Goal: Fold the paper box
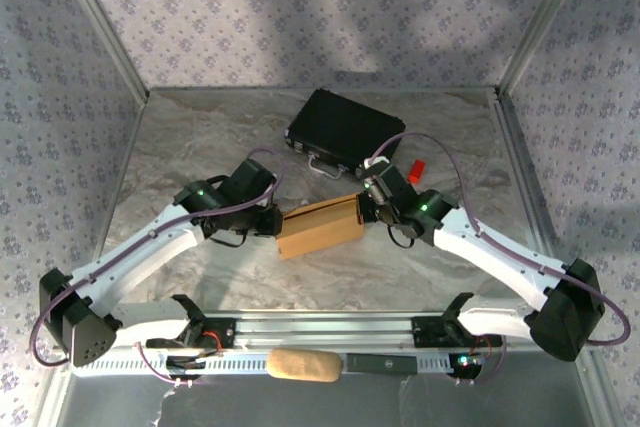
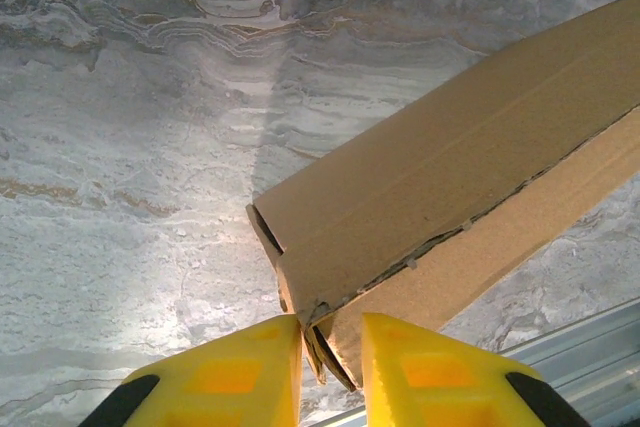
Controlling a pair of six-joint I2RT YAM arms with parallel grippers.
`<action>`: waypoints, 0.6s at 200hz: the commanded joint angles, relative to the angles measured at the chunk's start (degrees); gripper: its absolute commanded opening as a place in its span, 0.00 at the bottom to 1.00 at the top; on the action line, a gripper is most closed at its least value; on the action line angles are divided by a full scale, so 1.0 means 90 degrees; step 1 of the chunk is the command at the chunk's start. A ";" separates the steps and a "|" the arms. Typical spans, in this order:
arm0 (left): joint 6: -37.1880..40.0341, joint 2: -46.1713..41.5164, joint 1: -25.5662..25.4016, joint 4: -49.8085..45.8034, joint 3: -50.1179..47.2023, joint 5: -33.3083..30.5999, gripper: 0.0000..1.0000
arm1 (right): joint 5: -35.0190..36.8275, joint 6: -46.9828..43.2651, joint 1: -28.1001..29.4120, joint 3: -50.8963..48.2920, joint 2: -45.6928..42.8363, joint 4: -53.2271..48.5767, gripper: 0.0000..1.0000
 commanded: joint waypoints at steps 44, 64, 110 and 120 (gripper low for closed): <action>-0.0253 -0.0067 -0.0168 0.0323 0.0024 0.0002 0.14 | 0.0011 0.0282 0.0101 0.0141 0.0188 -0.0608 0.00; -0.0325 -0.0074 -0.0199 0.0429 -0.0015 0.0011 0.12 | 0.0017 0.0327 0.0123 0.0151 0.0178 -0.0595 0.00; -0.0491 -0.0028 -0.0227 0.0747 -0.0030 0.0071 0.08 | 0.0092 0.0419 0.0175 0.0168 0.0222 -0.0588 0.00; -0.0513 -0.0008 -0.0233 0.0754 0.0012 0.0071 0.07 | 0.0110 0.0466 0.0184 0.0161 0.0222 -0.0588 0.00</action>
